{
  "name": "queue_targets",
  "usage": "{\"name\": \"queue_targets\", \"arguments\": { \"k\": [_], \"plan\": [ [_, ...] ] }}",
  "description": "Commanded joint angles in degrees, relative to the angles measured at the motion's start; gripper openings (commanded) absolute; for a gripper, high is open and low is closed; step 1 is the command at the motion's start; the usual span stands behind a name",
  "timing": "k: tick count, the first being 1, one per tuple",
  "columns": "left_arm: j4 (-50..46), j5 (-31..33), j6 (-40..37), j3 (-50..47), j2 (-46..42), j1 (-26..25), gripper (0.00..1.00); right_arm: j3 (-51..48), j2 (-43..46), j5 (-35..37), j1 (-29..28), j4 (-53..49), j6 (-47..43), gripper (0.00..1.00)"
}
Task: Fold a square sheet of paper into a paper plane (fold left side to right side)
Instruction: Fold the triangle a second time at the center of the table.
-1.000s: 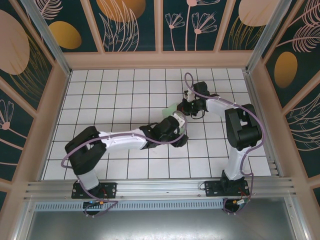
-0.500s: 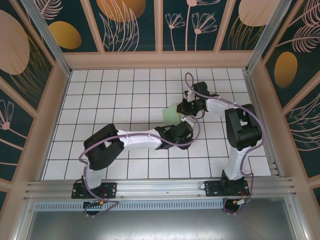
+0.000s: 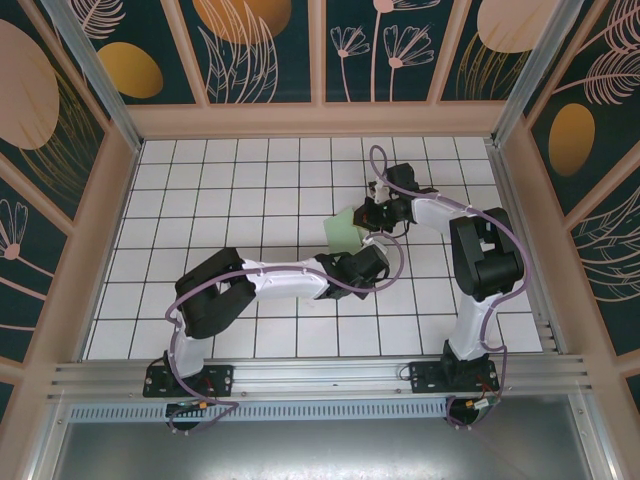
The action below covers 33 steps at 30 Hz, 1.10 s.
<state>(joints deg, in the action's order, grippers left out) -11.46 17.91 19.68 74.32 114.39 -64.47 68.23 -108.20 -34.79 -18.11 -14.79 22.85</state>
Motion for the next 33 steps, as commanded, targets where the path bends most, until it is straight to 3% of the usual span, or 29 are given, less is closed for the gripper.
{"name": "queue_targets", "arguments": {
  "k": [1, 11, 19, 25, 30, 33],
  "plan": [
    [-0.7, 0.6, 0.3, 0.2, -2.4, -0.3, 0.31, 2.0, -0.9, 0.1, -0.4, -2.3, -0.3, 0.01],
    [0.6, -1.7, 1.1, -2.3, -6.6, 0.5, 0.04, 2.4, -0.7, 0.9, -0.4, -2.6, -1.1, 0.06],
    [6.1, -17.9, 3.2, -7.0, -11.0, 6.0, 0.0, 1.3, 6.1, 2.3, 0.4, 2.4, -0.5, 0.45],
    [10.1, -27.2, 3.5, -11.2, -13.4, 10.2, 0.0, -5.3, 15.3, 3.7, 2.6, 6.3, 0.3, 0.67],
    [15.3, -36.6, 5.1, -14.4, -13.9, 13.8, 0.0, -13.4, 21.3, 5.2, 3.3, 7.1, 0.4, 0.68],
    [17.4, -39.8, 6.2, -15.7, -13.9, 15.3, 0.0, -20.5, 25.8, 5.6, 3.1, 9.9, 2.6, 0.58]
  ]
}}
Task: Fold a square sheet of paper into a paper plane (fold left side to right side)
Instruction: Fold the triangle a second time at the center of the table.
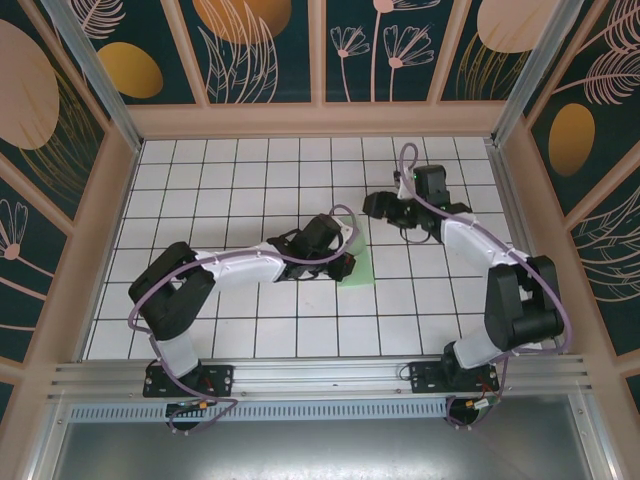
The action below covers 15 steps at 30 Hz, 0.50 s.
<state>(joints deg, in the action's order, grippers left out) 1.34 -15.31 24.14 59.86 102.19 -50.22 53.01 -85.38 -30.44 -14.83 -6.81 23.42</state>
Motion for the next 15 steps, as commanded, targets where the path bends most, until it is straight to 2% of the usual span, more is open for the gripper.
{"name": "queue_targets", "arguments": {
  "k": [1, 4, 6, 8, 12, 15],
  "plan": [
    [4.6, -6.9, 2.0, -1.5, -1.5, 1.5, 0.0, -8.0, 4.6, 1.6, -0.2, 2.9, 3.1, 0.51],
    [4.8, -7.0, 2.5, -2.1, -1.5, 2.7, 0.0, -14.2, 8.1, 2.1, -1.1, 4.9, 5.4, 0.33],
    [4.7, -6.9, 2.7, -2.6, -1.5, 3.2, 0.01, -17.7, 9.4, 2.2, -2.7, 6.4, 7.3, 0.14],
    [4.5, -6.9, 2.7, -2.7, -1.5, 3.7, 0.01, -20.5, 9.2, 2.2, -4.8, 8.2, 9.3, 0.02],
    [3.4, -6.2, 2.5, -2.6, -1.6, 4.0, 0.01, -23.3, 6.6, 4.2, -9.6, 11.5, 12.6, 0.0],
    [1.8, -4.7, 1.9, -2.3, -1.4, 4.1, 0.02, -22.1, 4.3, 6.7, -11.4, 9.8, 12.2, 0.0]
  ]
}}
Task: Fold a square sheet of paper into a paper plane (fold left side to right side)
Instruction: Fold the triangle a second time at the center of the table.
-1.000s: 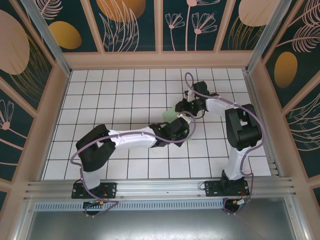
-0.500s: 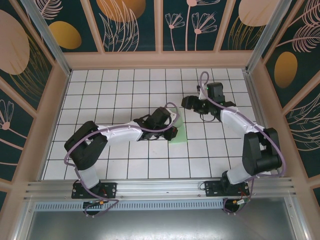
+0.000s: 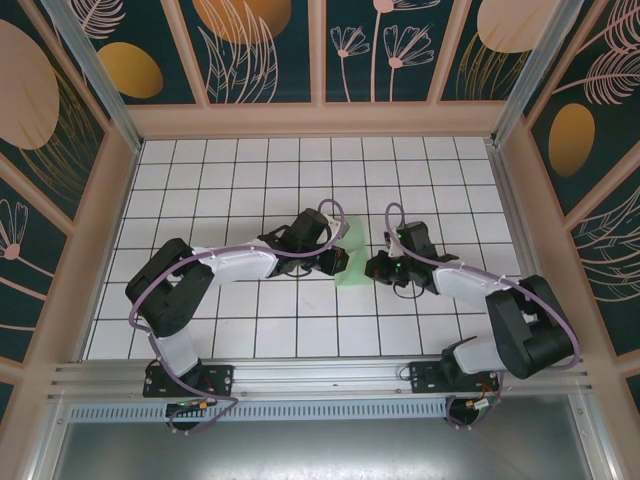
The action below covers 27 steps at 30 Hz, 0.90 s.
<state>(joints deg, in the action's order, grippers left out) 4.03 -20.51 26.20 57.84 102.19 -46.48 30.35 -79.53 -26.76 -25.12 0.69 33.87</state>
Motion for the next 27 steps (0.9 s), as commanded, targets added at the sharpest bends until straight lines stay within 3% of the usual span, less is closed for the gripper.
{"name": "queue_targets", "arguments": {
  "k": [1, 27],
  "plan": [
    [-1.8, 1.2, -0.5, -0.2, -1.3, 0.4, 0.02, 1.2, -2.4, 3.4, -1.5, 1.6, 1.5, 0.0],
    [-4.4, 4.0, -1.9, 0.8, -0.2, 0.5, 0.03, 5.3, -9.9, 9.9, -2.7, -9.5, -1.5, 0.0]
  ]
}}
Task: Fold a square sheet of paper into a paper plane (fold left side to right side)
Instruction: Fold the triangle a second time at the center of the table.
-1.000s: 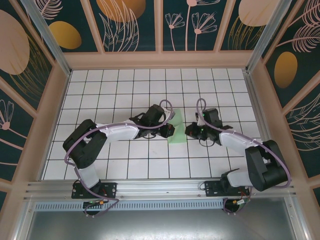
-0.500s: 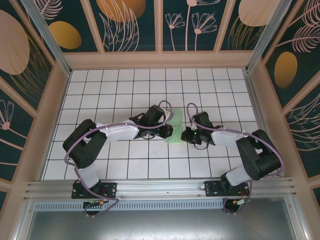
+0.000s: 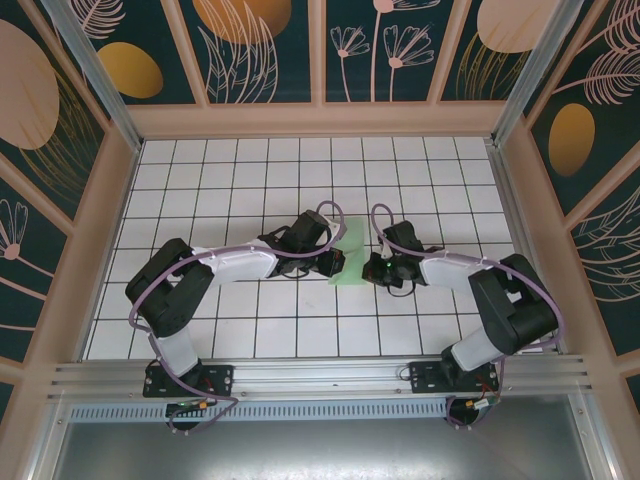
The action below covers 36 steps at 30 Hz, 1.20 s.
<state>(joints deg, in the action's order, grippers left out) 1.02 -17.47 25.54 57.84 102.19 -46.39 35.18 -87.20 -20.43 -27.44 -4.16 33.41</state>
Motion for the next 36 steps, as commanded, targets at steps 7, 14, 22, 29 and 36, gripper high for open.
{"name": "queue_targets", "arguments": {
  "k": [7, 14, 22, 29, 36],
  "plan": [
    [-3.7, 2.4, -3.8, 1.7, 1.2, 1.0, 0.03, 0.9, -3.0, 3.8, -0.3, -5.5, -1.7, 0.0],
    [-5.0, 4.5, -5.7, 2.9, 3.0, 1.2, 0.03, 1.1, -2.7, 3.9, -0.3, -5.9, -2.2, 0.0],
    [-5.8, 6.6, -7.0, 4.6, 5.3, 1.7, 0.03, 1.5, -2.4, 3.8, -0.3, -6.6, -2.5, 0.0],
    [-6.1, 7.8, -7.7, 5.1, 6.3, 2.1, 0.03, 1.6, -2.5, 3.9, -0.3, -6.8, -2.6, 0.0],
    [-6.3, 8.3, -8.0, 6.4, 8.1, 2.3, 0.02, 1.5, -2.5, 3.9, -0.3, -6.9, -2.6, 0.0]
  ]
}}
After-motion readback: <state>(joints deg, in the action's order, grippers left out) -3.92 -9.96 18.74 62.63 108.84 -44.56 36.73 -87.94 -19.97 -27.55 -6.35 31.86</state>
